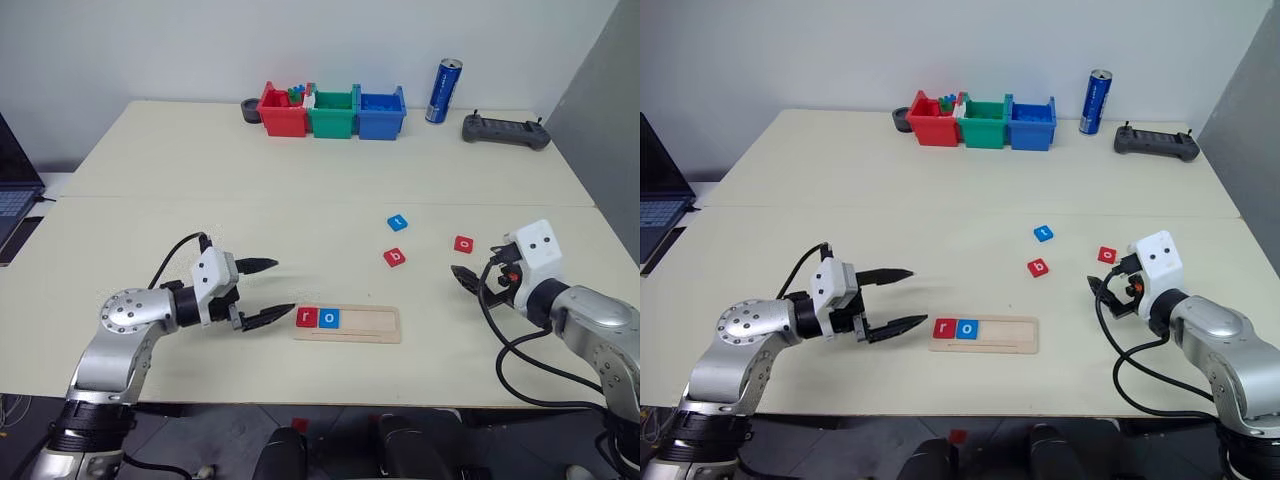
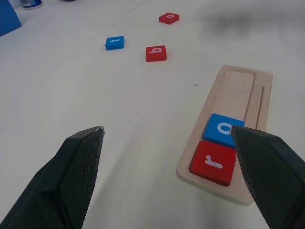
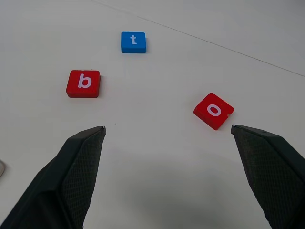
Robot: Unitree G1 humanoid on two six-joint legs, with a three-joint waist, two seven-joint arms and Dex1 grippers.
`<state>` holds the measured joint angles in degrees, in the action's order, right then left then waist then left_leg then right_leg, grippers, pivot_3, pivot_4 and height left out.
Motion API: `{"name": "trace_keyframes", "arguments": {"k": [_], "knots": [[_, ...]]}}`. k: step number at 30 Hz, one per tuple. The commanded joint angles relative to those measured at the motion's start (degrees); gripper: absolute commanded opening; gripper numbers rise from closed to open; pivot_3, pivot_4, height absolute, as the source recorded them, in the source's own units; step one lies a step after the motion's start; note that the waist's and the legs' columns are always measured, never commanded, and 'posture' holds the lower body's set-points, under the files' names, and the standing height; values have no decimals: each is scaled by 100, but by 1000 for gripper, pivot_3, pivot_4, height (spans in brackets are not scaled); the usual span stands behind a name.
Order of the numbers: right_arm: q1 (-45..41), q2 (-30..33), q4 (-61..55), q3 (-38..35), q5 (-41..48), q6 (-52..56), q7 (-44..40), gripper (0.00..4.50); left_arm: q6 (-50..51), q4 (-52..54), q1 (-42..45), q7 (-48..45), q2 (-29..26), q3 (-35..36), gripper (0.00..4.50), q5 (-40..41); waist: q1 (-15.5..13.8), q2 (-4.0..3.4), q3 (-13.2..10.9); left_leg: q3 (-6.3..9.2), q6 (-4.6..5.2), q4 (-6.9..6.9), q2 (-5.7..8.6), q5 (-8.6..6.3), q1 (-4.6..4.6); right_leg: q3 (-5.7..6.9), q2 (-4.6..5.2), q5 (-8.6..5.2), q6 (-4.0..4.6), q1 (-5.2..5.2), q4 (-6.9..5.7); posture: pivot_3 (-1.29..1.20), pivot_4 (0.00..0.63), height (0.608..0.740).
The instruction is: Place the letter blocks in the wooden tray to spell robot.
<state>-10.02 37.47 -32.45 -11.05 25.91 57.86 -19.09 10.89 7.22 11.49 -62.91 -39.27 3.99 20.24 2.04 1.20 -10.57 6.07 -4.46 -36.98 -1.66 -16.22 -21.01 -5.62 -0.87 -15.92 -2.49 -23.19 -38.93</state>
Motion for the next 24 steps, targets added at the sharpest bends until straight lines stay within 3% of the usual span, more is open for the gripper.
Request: {"name": "trace_keyframes", "arguments": {"k": [1, 13, 24], "knots": [[-123, 24, -71, -56, -47, -141, -38, 4500, 166, 360, 50, 94, -77, 14, 4469, 129, 1, 0, 0, 0, 0, 0, 0, 0, 0, 0, 0, 0, 1, 0, 0, 0, 150, 740], [-573, -13, 320, 734, -94, -600, -692, 4500, -39, -81, -66, -16, -197, 201, 4469, 108, 38, -1, -1, 0, 0, 0, 0, 0, 0, 0, 0, -2, -2, -1, 0, 0, 150, 740], [-1415, -1212, 1589, 1869, -926, -898, -24, 4500, -326, -715, -157, -1012, -608, 142, 4469, 266, 129, -2, -2, 2, 0, 4, -1, 0, -4, 4, 0, 8, 17, -8, -1, 0, 150, 740]]}}
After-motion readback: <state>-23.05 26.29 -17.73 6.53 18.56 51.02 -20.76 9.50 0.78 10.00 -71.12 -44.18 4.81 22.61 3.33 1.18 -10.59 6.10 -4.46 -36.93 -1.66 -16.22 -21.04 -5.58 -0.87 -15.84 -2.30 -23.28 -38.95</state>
